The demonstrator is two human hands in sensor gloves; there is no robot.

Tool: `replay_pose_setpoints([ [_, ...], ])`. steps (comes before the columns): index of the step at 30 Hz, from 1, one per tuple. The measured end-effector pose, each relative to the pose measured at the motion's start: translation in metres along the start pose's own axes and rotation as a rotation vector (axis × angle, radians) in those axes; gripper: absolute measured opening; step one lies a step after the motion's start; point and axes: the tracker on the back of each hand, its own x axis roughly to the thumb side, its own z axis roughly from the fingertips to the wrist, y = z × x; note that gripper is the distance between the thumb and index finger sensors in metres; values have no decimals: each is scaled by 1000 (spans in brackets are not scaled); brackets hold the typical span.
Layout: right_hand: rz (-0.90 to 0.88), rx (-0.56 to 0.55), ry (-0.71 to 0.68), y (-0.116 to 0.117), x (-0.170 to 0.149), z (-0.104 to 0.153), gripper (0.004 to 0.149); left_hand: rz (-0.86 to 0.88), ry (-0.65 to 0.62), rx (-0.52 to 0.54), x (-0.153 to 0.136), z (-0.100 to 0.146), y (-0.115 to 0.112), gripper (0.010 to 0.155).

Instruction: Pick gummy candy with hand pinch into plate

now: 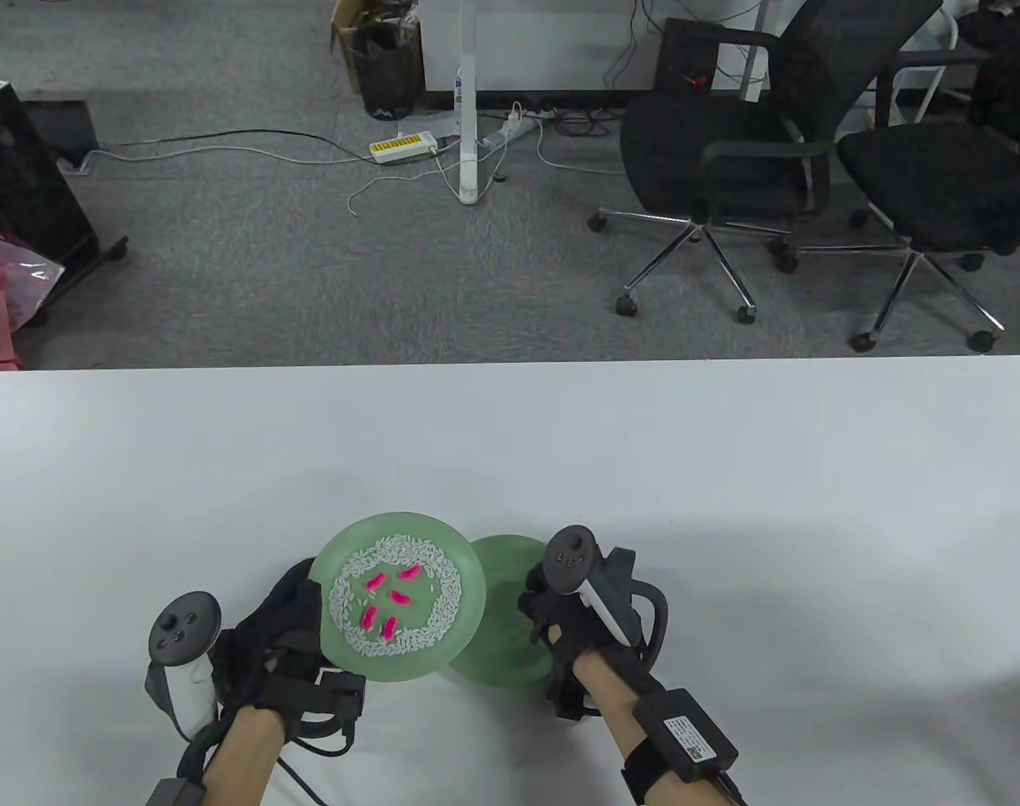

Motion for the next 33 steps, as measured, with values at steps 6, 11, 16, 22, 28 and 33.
replay_pose_setpoints([
  [6, 72, -59, -25, 7, 4, 2, 47, -9, -7, 6, 0, 0, 1, 61],
  [11, 38, -106, -25, 1, 5, 4, 52, -9, -9, 2, -1, 0, 1, 61],
  [16, -153, -228, -27, -33, 5, 13, 49, -6, -5, 0, -1, -1, 1, 62],
  [22, -326, -304, -164, -69, 27, 38, 51, -7, 4, 6, -3, -2, 2, 61],
  [28, -193, -165, -323, -56, 80, 59, 55, -7, 8, 13, -4, -2, 2, 61],
  [33, -35, -96, -409, -39, 121, 69, 53, -11, 10, 22, -5, -3, 3, 62],
])
